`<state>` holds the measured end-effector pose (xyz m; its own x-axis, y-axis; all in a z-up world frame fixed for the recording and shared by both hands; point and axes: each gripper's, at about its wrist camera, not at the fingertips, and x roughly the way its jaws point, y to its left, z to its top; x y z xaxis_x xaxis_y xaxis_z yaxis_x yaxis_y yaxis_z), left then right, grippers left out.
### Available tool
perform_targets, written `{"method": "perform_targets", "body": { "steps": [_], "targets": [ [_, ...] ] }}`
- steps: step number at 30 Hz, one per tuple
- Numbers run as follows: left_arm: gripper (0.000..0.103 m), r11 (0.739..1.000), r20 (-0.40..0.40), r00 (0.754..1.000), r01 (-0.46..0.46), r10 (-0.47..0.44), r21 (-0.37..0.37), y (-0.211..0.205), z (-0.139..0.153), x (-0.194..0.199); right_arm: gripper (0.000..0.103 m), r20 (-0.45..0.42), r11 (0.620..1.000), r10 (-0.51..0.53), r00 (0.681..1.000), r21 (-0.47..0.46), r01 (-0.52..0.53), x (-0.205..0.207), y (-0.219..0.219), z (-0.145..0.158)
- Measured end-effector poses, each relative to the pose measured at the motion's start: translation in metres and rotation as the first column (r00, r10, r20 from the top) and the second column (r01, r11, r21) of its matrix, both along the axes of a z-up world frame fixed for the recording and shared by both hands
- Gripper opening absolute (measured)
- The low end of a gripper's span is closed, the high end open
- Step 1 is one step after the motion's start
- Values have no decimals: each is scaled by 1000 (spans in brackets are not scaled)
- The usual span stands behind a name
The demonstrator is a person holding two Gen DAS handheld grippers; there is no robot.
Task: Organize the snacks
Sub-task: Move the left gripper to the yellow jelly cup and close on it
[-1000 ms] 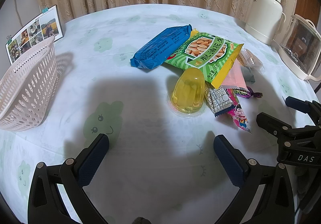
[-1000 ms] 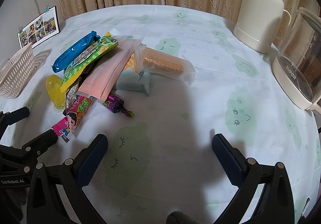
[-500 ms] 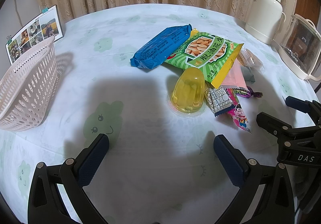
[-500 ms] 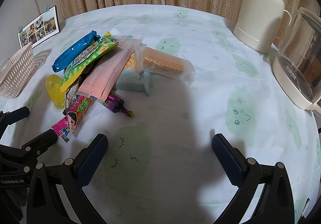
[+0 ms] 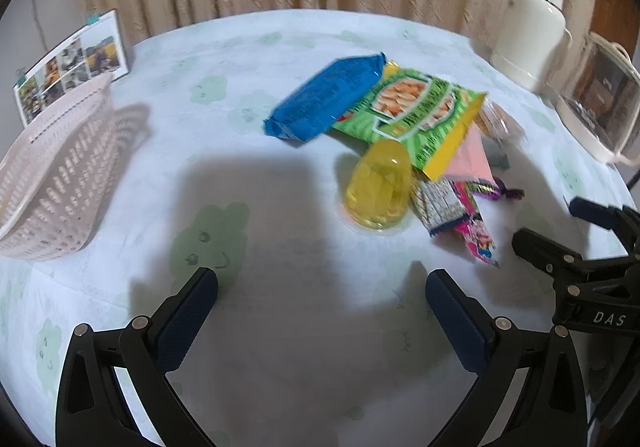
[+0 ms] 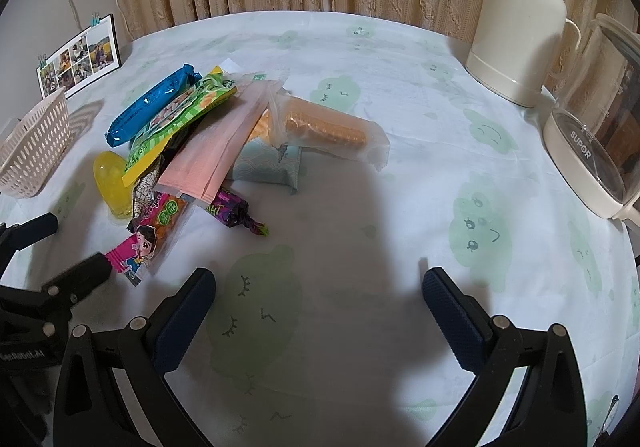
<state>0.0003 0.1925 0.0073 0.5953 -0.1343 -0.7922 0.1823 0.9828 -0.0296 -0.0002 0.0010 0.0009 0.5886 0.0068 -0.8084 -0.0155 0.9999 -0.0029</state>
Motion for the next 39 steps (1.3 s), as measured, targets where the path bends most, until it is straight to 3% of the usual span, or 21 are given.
{"method": "perform_targets", "body": {
  "steps": [9, 14, 20, 28, 36, 39],
  "targets": [
    [103, 996, 54, 997, -59, 63, -65, 15, 11, -2, 103, 48, 999, 8, 999, 32, -10, -6, 0, 11],
    [103, 996, 92, 995, -42, 50, -83, 10, 17, -8, 103, 92, 996, -21, 996, 86, 14, -9, -9, 19],
    [103, 1000, 134, 991, 6, -4, -12, -10, 20, -10, 103, 133, 968, -87, 987, 244, 53, -11, -33, 25],
    [96, 1000, 130, 992, 3, -3, -5, -13, 19, 0, 103, 133, 966, -119, 984, 243, 84, -10, -35, 27],
    [61, 994, 49, 999, 24, -19, -107, -13, 9, 25, 103, 129, 967, -113, 985, 243, 79, -11, -36, 25],
    [53, 989, 41, 999, 25, -19, -148, -12, 9, 29, 103, 132, 969, -110, 985, 236, 77, -11, -36, 25]
  ]
}}
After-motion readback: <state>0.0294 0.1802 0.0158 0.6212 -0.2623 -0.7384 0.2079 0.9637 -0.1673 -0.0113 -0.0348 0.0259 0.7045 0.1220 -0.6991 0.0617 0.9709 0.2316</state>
